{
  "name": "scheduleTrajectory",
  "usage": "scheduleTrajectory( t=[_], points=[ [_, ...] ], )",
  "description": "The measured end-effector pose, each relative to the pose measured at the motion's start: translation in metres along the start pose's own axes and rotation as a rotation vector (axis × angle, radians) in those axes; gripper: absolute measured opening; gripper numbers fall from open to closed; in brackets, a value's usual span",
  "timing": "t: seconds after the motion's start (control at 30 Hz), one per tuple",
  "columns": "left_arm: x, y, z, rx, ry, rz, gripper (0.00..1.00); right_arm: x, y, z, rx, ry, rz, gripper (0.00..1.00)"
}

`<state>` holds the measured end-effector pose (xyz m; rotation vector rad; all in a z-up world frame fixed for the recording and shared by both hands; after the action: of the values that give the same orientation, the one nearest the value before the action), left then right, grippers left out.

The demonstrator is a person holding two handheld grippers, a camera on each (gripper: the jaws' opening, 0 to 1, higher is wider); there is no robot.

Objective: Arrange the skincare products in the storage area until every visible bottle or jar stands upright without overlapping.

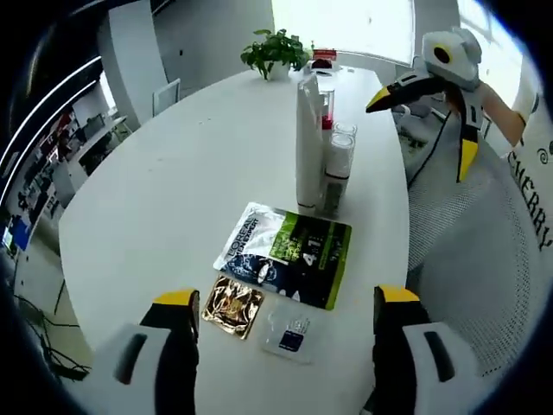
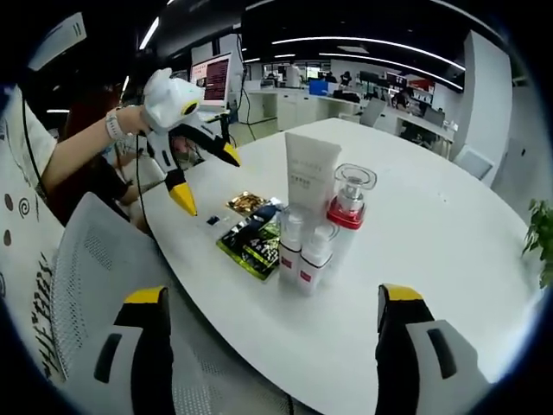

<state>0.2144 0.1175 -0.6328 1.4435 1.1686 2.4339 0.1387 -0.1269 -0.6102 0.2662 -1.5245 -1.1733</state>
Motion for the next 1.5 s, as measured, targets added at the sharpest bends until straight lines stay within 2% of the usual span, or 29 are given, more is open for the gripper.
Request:
scheduleTrajectory(
  t=[0.13, 0.33, 0.47, 0.6, 0.7, 0.87, 1.1, 1.2, 1.4, 1.5],
  points=[
    [0.006, 0.0, -0.004, 0.033, 0.006, -0.028, 0.88, 0.0, 0.002, 0.0, 0.007, 0.002, 0.002, 1.0],
    [0.015, -0.004, -0.012, 0.065, 0.027, -0.038, 0.93, 0.0, 0.003, 0.0, 0.015, 0.004, 0.007, 1.0],
    [0.022, -0.002, -0.022, 0.123, 0.031, -0.079, 0.97, 0.001, 0.002, -0.001, 0.017, 0.001, 0.009, 1.0],
    [0.025, -0.004, -0.027, 0.141, 0.041, -0.083, 0.99, 0.001, 0.002, -0.001, 0.019, 0.0, 0.012, 1.0],
    [0.031, -0.006, -0.031, 0.166, 0.036, -0.079, 0.99, 0.001, 0.002, -0.001, 0.022, -0.001, 0.013, 1.0],
    [0.038, -0.006, -0.033, 0.233, 0.061, -0.129, 0.99, 0.001, 0.002, 0.0, 0.023, 0.001, 0.012, 1.0],
    [0.05, -0.005, -0.039, 0.241, 0.068, -0.144, 0.99, 0.002, 0.0, 0.0, 0.022, -0.001, 0.011, 1.0],
    [0.053, -0.006, -0.041, 0.269, 0.093, -0.162, 0.99, 0.003, -0.001, 0.0, 0.022, -0.008, 0.008, 1.0],
    [0.057, -0.013, -0.042, 0.28, 0.126, -0.145, 0.99, 0.004, -0.005, 0.0, 0.036, -0.023, 0.022, 1.0],
    [0.057, -0.02, -0.044, 0.28, 0.13, -0.13, 0.99, 0.005, -0.004, 0.002, 0.035, -0.013, 0.003, 1.0]
  ],
)
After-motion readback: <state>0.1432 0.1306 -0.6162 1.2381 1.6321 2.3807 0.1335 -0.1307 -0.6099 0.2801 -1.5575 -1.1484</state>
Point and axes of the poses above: the point that each gripper's makers call its tool centre point, and the gripper's own axes: x roughly backward along the fingers, z roughly to its left, y roughly out of its top, the point moved 6 cm from there along x, roughly backward along the fingers, and after that the axes turned 14 degrees about y, right-handed, at the moved point
